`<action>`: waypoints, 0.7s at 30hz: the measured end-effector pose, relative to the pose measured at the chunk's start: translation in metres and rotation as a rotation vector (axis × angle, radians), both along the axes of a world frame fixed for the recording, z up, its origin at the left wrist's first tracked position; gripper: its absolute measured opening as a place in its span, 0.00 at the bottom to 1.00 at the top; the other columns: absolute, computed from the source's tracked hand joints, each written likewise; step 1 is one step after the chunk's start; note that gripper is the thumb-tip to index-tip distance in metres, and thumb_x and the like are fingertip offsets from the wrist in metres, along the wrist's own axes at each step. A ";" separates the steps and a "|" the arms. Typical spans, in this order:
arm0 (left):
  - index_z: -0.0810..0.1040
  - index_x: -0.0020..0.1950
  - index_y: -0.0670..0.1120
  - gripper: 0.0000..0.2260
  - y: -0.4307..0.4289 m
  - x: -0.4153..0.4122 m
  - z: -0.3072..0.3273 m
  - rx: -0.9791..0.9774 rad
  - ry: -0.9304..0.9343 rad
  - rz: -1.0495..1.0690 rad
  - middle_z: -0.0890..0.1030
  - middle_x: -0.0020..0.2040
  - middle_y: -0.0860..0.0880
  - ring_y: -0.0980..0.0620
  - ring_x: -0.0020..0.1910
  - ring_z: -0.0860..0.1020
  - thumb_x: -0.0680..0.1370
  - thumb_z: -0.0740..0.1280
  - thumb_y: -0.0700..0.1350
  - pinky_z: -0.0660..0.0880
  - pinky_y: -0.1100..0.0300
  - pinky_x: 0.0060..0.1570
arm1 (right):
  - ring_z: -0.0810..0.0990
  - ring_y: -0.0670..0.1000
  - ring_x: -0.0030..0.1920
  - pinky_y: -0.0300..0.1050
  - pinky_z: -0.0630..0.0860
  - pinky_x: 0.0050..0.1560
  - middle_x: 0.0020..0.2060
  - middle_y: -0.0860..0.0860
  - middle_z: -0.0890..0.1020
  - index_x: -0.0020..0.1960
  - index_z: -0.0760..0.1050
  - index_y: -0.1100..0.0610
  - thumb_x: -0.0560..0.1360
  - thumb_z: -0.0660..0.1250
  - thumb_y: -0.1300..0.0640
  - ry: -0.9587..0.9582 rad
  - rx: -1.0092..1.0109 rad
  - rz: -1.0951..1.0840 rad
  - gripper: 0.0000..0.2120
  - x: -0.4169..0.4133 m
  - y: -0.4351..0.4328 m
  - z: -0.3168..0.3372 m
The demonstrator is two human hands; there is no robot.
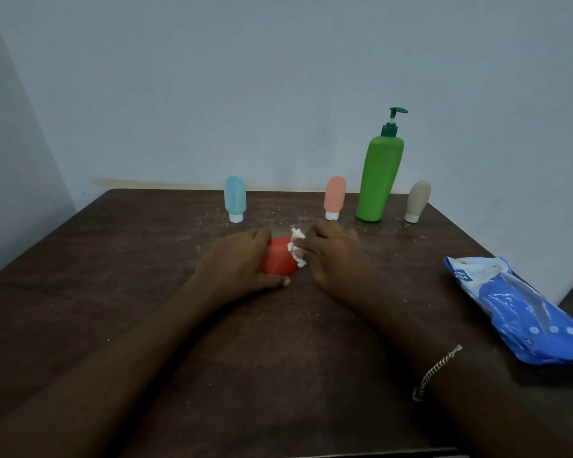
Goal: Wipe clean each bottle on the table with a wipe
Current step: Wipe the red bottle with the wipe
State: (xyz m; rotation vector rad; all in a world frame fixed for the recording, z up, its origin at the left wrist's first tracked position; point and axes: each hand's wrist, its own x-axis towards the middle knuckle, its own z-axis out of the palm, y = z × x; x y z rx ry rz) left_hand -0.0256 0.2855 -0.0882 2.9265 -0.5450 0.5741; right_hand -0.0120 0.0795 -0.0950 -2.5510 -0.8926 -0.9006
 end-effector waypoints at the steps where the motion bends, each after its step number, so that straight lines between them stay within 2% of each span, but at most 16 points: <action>1: 0.68 0.63 0.52 0.32 -0.002 -0.001 0.000 0.011 -0.002 0.005 0.80 0.58 0.51 0.53 0.48 0.76 0.70 0.67 0.72 0.74 0.57 0.45 | 0.74 0.50 0.46 0.49 0.71 0.43 0.45 0.48 0.77 0.54 0.82 0.52 0.75 0.68 0.56 -0.013 0.025 -0.013 0.09 0.002 -0.001 0.001; 3: 0.66 0.65 0.51 0.31 -0.007 -0.002 -0.002 0.037 -0.024 -0.006 0.80 0.61 0.49 0.50 0.52 0.79 0.72 0.67 0.70 0.76 0.56 0.49 | 0.73 0.50 0.46 0.48 0.70 0.44 0.45 0.49 0.75 0.52 0.81 0.56 0.75 0.68 0.58 -0.003 0.067 -0.024 0.07 0.004 0.002 0.003; 6: 0.67 0.66 0.51 0.27 -0.013 -0.004 -0.005 0.040 -0.067 -0.045 0.80 0.62 0.48 0.50 0.55 0.80 0.75 0.67 0.66 0.75 0.56 0.53 | 0.70 0.50 0.48 0.48 0.67 0.44 0.48 0.51 0.73 0.48 0.78 0.56 0.75 0.66 0.56 0.033 0.024 -0.100 0.05 0.000 0.011 0.003; 8: 0.67 0.65 0.52 0.24 -0.014 -0.004 -0.005 0.023 -0.064 -0.044 0.80 0.62 0.49 0.50 0.55 0.79 0.76 0.67 0.64 0.74 0.58 0.52 | 0.71 0.51 0.48 0.46 0.61 0.44 0.49 0.51 0.74 0.49 0.78 0.56 0.73 0.67 0.56 0.011 -0.009 -0.125 0.06 0.000 0.010 0.003; 10: 0.67 0.64 0.51 0.22 -0.013 -0.003 -0.005 0.024 -0.065 -0.033 0.81 0.60 0.49 0.50 0.53 0.79 0.77 0.67 0.62 0.71 0.59 0.48 | 0.72 0.52 0.48 0.45 0.59 0.44 0.48 0.51 0.75 0.49 0.80 0.55 0.72 0.69 0.57 -0.013 -0.010 -0.151 0.07 -0.001 0.007 0.003; 12: 0.67 0.62 0.51 0.21 -0.013 -0.002 -0.005 0.021 -0.071 -0.031 0.81 0.59 0.49 0.50 0.52 0.79 0.77 0.67 0.62 0.70 0.59 0.46 | 0.71 0.53 0.49 0.46 0.61 0.44 0.48 0.51 0.75 0.50 0.81 0.55 0.72 0.71 0.58 0.009 0.023 -0.157 0.07 -0.003 0.007 0.004; 15: 0.67 0.62 0.52 0.21 -0.014 -0.001 -0.005 0.000 -0.046 -0.029 0.81 0.59 0.49 0.50 0.53 0.80 0.77 0.68 0.61 0.75 0.57 0.50 | 0.72 0.52 0.49 0.47 0.65 0.44 0.47 0.51 0.75 0.49 0.82 0.56 0.72 0.71 0.58 0.049 0.038 -0.093 0.07 -0.001 0.009 0.003; 18: 0.66 0.59 0.53 0.18 -0.015 -0.001 -0.008 -0.016 -0.041 0.006 0.81 0.55 0.50 0.52 0.48 0.78 0.77 0.67 0.60 0.75 0.57 0.46 | 0.74 0.53 0.46 0.46 0.65 0.42 0.45 0.50 0.75 0.47 0.82 0.55 0.71 0.72 0.58 0.060 0.066 -0.108 0.05 0.003 0.003 0.003; 21: 0.63 0.59 0.52 0.18 -0.014 0.000 -0.008 -0.043 -0.054 0.032 0.81 0.51 0.51 0.52 0.44 0.78 0.78 0.67 0.58 0.77 0.55 0.43 | 0.73 0.49 0.45 0.45 0.68 0.44 0.44 0.49 0.76 0.50 0.83 0.57 0.72 0.72 0.58 0.069 0.024 0.034 0.07 -0.002 0.003 0.003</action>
